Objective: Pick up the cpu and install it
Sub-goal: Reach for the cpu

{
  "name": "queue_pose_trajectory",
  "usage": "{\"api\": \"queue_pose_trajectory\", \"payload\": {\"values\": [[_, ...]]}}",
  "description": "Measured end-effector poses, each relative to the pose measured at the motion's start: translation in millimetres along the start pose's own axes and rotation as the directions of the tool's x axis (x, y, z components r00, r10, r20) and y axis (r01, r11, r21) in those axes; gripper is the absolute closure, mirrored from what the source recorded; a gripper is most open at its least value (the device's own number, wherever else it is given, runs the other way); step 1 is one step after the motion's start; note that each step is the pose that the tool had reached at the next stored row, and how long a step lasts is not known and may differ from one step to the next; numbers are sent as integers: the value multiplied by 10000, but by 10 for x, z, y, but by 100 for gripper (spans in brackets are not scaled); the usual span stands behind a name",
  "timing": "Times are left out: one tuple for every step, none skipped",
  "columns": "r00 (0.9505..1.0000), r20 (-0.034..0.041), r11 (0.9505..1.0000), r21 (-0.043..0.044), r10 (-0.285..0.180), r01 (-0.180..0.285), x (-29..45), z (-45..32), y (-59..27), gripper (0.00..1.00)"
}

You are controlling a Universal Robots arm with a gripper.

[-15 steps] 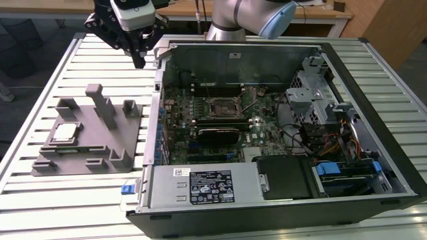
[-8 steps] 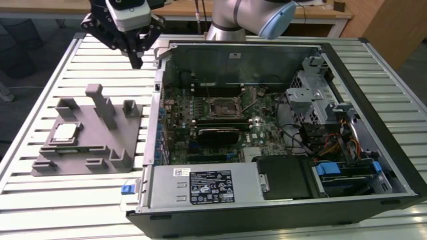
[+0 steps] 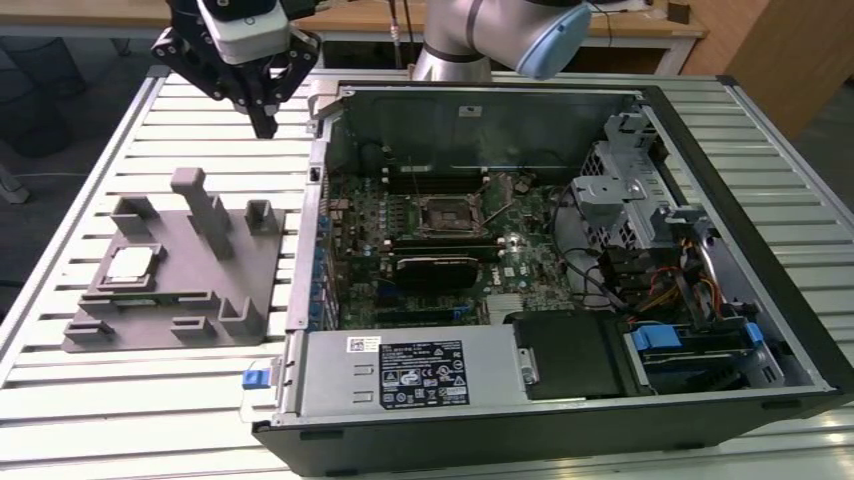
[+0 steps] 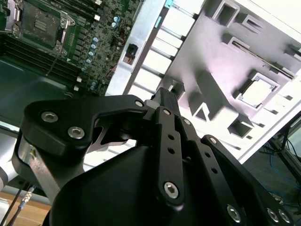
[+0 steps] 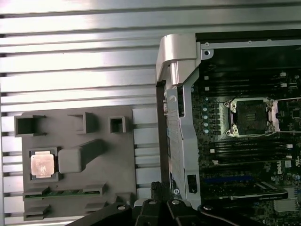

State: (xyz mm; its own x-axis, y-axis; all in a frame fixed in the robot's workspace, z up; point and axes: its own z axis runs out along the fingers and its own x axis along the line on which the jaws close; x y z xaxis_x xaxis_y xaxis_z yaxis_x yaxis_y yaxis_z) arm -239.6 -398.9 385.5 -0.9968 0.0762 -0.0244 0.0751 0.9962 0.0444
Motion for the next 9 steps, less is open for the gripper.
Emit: {"api": "queue_pose_trajectory", "payload": {"values": [[10000,0,10000,0,0,0,17,0,-1,89],[10000,0,10000,0,1,-1,36,0,-3,89],[10000,1,10000,0,1,-1,54,0,-4,89],[10000,0,10000,0,1,-1,73,1,-6,89],[10000,0,10000,0,0,0,90,1,-7,89],[10000,0,10000,1,0,0,107,1,-8,89],[10000,0,10000,1,0,0,124,1,-9,89],[10000,0,10000,0,0,0,139,2,-11,89],[10000,0,10000,1,0,0,152,2,-12,89]]}}
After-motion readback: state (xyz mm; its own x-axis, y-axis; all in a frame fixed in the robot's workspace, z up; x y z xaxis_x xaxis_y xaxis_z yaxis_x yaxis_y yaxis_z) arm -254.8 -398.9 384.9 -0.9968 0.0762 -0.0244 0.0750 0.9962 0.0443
